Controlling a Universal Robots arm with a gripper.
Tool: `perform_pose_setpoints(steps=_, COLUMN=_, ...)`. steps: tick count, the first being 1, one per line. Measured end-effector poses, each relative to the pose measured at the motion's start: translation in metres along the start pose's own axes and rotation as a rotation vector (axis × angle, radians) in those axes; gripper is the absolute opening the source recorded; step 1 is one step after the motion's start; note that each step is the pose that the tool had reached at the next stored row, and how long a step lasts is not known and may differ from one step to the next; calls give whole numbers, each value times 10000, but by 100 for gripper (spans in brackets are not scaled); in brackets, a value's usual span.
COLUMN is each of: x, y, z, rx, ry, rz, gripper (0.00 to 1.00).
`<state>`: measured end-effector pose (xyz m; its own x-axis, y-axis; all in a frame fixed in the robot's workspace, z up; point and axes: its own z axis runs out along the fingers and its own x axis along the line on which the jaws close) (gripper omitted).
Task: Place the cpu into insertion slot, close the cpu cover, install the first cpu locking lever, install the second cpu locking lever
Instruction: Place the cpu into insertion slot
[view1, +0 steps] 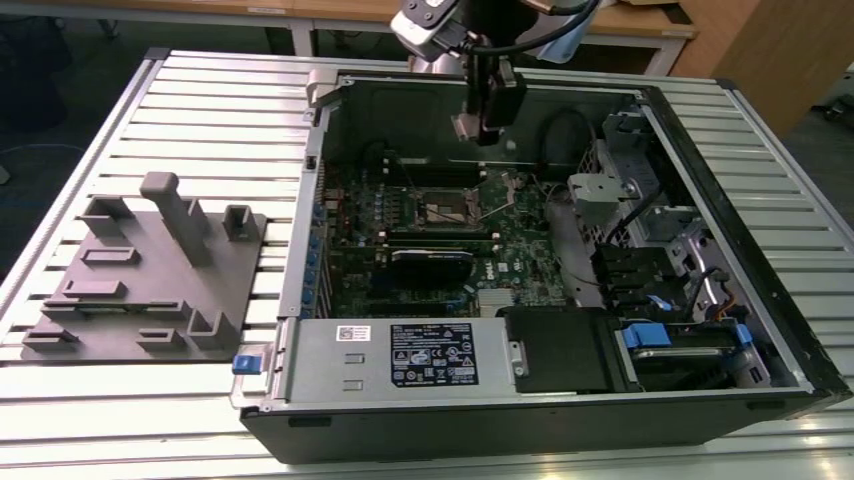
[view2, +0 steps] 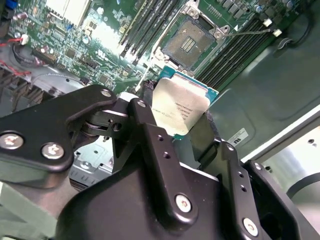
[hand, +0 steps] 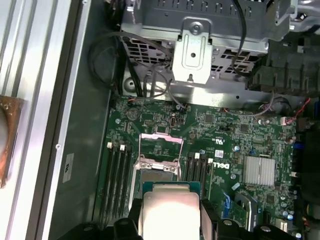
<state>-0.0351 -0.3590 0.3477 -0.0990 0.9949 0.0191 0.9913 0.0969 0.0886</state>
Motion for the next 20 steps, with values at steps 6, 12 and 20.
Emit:
perform_pose_setpoints(steps=6, x=-2, y=-7, z=73, rx=-8, ry=-40, rz=438, gripper=54)
perform_pose_setpoints(steps=12, x=-3, y=-11, z=130, rx=-10, ry=-48, rz=527, gripper=54)
perform_pose_setpoints(steps=20, x=-3, y=-15, z=165, rx=-11, ry=-53, rz=577, gripper=54)
